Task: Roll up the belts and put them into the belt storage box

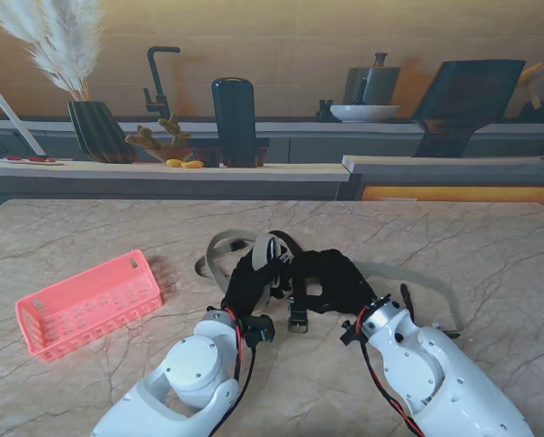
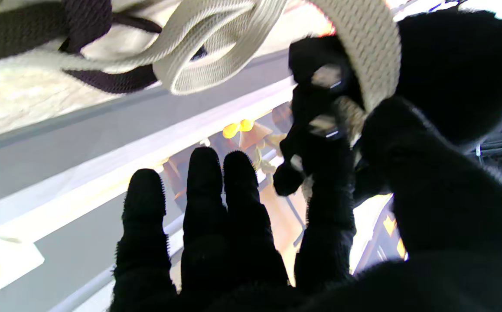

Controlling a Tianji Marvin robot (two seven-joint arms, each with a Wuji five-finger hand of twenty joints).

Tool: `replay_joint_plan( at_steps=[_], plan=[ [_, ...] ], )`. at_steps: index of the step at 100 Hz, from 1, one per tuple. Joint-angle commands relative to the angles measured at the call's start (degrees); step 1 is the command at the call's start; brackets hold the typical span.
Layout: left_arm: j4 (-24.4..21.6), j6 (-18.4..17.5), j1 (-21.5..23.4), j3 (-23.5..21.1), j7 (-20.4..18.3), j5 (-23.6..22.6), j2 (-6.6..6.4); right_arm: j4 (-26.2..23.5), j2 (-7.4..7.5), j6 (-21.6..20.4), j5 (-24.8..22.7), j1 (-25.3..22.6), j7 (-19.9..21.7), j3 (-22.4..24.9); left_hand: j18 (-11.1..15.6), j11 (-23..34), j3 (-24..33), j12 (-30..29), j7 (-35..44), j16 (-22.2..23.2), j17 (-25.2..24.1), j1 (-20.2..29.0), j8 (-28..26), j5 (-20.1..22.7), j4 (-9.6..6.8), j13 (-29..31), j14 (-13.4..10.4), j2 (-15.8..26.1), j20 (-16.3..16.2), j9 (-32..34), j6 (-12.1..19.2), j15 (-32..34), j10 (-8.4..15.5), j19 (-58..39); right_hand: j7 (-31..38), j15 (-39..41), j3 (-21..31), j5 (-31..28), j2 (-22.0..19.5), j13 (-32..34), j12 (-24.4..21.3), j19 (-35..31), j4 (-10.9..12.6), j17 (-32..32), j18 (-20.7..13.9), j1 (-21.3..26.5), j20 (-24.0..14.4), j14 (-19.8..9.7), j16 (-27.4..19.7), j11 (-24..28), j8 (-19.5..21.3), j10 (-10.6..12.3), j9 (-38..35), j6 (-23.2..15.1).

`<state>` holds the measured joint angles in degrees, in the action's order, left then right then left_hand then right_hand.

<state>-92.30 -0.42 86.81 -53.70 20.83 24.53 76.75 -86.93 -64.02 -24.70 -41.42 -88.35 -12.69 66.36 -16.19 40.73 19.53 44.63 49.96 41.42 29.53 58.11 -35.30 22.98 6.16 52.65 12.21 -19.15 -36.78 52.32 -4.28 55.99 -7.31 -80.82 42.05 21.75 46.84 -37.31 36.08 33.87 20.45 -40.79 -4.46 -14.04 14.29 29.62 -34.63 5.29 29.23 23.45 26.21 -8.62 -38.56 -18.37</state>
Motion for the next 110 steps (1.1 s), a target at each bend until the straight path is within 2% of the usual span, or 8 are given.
replay_joint_plan(
  at_steps=[1, 18, 33, 41, 55, 66, 98, 110],
  plan=[
    [-0.73, 1.49, 0.47, -0.34, -1.83, 1.18, -0.54, -1.07, -0.44, 0.59, -1.69, -1.32, -4.1, 1.06, -1.28, 10.04, 0.06, 1.01, 5.59, 2.57, 5.1, 1.11, -2.89, 3.15, -2.54, 6.2, -2.69, 0.89, -2.44, 4.93, 1.73, 7.67, 2.98, -8.59, 7.54, 0.47, -1.34, -2.12, 2.73, 1.83, 1.0, 1.12, -3.08, -1.16, -1.36, 2.43, -1.84, -1.21, 1.13, 1.38, -1.64, 1.24, -2.5, 0.2],
    [-0.77, 5.01, 0.31, -1.2, -5.46, 2.29, -1.35, -1.69, -0.67, 0.23, -7.66, -2.94, -11.97, 4.43, -0.91, 19.46, 7.46, 5.27, 12.79, 4.63, 15.31, -5.9, -10.97, 4.93, -1.94, 15.65, -8.37, -7.95, -0.78, 10.42, 2.47, 18.69, 5.16, -19.87, 10.69, 2.84, -0.74, 0.5, 2.23, 4.29, 2.02, 0.25, -3.3, -2.55, -1.61, 3.14, -2.0, -2.08, 2.2, 4.13, -0.52, 2.51, -5.56, 0.54],
    [-0.61, 7.69, 0.03, -1.81, -9.99, 3.31, -2.29, -1.92, -0.03, -1.18, -12.85, -3.4, -15.14, 6.77, 0.07, 23.31, 11.63, 8.34, 13.74, 6.49, 18.63, -10.7, -15.34, 6.39, -1.01, 18.47, -12.67, -12.66, 1.62, 12.4, 2.16, 22.52, 6.58, -23.17, 0.28, 3.4, 2.87, 7.22, -0.36, 4.2, 1.42, -0.38, 0.69, -2.71, -2.44, 0.66, -1.08, -3.08, 2.24, 4.38, 4.95, 3.43, -3.93, 0.02],
    [-0.17, 8.95, -0.41, -2.12, -13.67, 4.16, -2.99, -2.08, 0.81, -2.16, -15.88, -3.3, -14.58, 7.71, 0.2, 23.72, 11.89, 8.82, 13.38, 6.6, 19.24, -12.1, -15.88, 6.95, -0.52, 18.95, -13.59, -13.03, 2.04, 12.77, 1.81, 22.82, 7.2, -23.29, -3.88, 2.73, 2.92, 14.52, 0.1, 3.43, 0.82, -0.28, 0.68, -2.7, -3.21, 0.41, -0.9, -3.79, 1.91, 3.04, 4.34, 4.18, -1.07, -2.14],
    [0.9, 11.51, -1.56, -2.59, -21.73, 5.74, -4.52, -1.68, 2.0, -4.72, -19.28, -1.85, -12.5, 7.73, 0.13, 22.81, 11.56, 9.25, 10.7, 6.28, 19.54, -14.78, -16.63, 7.68, -0.23, 18.56, -13.57, -12.46, 2.89, 12.28, 0.46, 22.06, 6.83, -23.41, -6.76, 1.56, 2.76, 22.61, 0.58, 2.77, 0.11, 0.0, 0.19, -2.73, -3.88, 0.26, -0.63, -4.06, 1.29, 1.47, 3.58, 5.12, 3.41, -4.15],
    [1.89, 11.53, -2.23, -2.32, -25.12, 7.45, -4.99, -0.82, 2.59, -6.11, -20.96, 0.03, -11.58, 6.51, -0.59, 21.76, 13.12, 9.43, 6.29, 6.07, 19.4, -21.01, -17.13, 9.16, -1.93, 18.51, -12.33, -10.93, 3.27, 12.01, -1.8, 21.56, 5.6, -23.09, -7.02, 0.59, 2.65, 26.34, 1.01, 2.47, -0.33, 0.29, -0.69, -2.71, -3.96, -2.22, -0.48, -3.65, 0.79, 1.32, 3.03, 5.23, 6.26, -3.73],
    [2.8, 12.04, -3.16, -1.39, -28.39, 7.16, -5.55, 2.22, 2.88, -9.85, -19.54, 5.81, -7.14, 1.65, -0.49, 21.31, 13.39, 9.17, 5.17, 5.13, 20.34, -22.52, -16.94, 9.57, -1.72, 19.2, -12.25, -11.85, 3.72, 12.31, -3.05, 20.99, 5.12, -22.9, -5.7, 0.19, 2.77, 24.59, 0.93, 3.02, -0.64, 0.46, -1.0, -2.96, -3.74, -2.23, -0.51, -3.75, 0.63, 1.73, 2.9, 6.34, 6.05, -3.39],
    [2.8, 12.22, -3.16, -1.35, -28.58, 7.63, -5.52, 3.87, 2.87, -11.57, -18.72, 7.9, -6.12, -0.23, -0.58, 21.16, 13.67, 9.04, 4.97, 4.91, 20.31, -22.44, -16.88, 9.64, -1.7, 19.3, -11.98, -11.89, 3.83, 12.33, -3.31, 20.85, 5.02, -22.84, -2.07, 0.6, 3.68, 16.77, 0.4, 4.8, -0.47, 0.18, -1.0, -3.74, -3.59, -1.03, -0.62, -4.35, 0.75, 2.99, 3.92, 8.55, 0.72, -4.16]
  ],
)
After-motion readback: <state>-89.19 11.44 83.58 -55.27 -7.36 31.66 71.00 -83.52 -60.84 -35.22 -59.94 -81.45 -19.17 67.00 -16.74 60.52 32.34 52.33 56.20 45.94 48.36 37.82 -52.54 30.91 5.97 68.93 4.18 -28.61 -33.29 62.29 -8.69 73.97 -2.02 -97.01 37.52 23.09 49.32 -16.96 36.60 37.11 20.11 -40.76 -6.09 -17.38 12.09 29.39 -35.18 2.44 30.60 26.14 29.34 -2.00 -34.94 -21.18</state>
